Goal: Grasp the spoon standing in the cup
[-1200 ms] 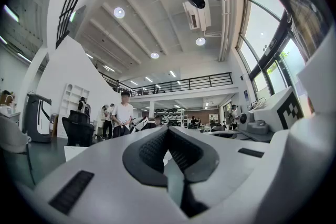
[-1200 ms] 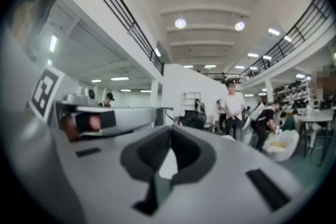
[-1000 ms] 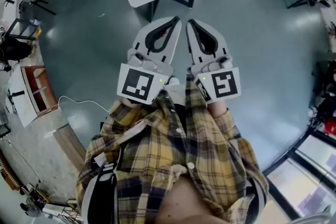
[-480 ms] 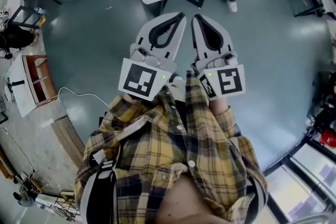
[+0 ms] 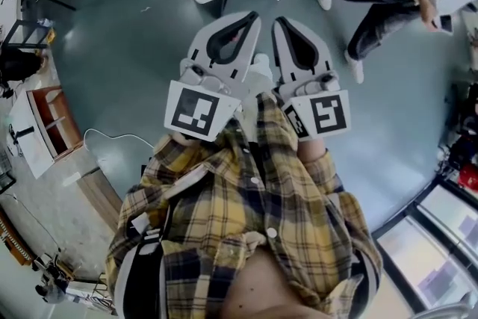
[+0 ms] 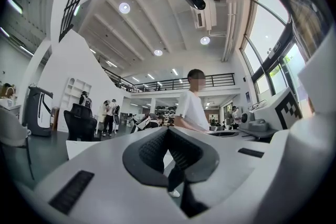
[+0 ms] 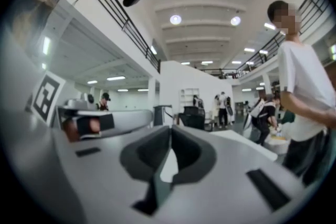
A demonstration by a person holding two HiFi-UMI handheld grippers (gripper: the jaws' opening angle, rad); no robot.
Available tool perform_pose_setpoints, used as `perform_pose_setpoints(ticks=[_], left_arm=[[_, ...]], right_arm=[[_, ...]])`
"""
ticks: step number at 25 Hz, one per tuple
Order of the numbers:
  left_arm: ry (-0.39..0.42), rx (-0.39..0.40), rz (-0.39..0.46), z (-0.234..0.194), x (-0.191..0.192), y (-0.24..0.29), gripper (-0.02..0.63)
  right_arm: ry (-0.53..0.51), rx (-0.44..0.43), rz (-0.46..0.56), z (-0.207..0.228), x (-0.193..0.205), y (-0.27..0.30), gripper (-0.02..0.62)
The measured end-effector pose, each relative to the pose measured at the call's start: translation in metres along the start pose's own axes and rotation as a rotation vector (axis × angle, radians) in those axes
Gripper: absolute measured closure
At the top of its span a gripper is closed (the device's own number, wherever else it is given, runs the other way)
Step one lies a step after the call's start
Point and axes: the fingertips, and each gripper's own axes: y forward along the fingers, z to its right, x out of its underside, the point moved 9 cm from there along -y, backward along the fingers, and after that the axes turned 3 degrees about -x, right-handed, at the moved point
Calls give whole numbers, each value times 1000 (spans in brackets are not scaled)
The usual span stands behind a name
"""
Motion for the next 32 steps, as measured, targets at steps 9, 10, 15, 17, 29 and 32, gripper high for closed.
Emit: perform_pose_setpoints(ticks=[9, 10, 15, 17, 29, 32], left_arm=[[10, -30, 2, -21, 5, 38, 592], [11, -36, 2, -26, 5, 45, 592], [27, -55, 2, -44, 7, 91, 592], [27, -65, -2, -48, 9, 112, 592], [43, -180, 0, -68, 5, 231, 592], [47, -215, 0, -71, 6, 254, 592]], right_arm=[[4, -34, 5, 33, 3, 35, 561], [4, -41, 5, 39, 3, 42, 561], [13, -70, 10, 79, 2, 76, 561], [17, -81, 9, 99, 1, 88, 561], [24, -185, -1, 218, -14, 150, 561], [23, -216, -2, 243, -16, 162, 561]])
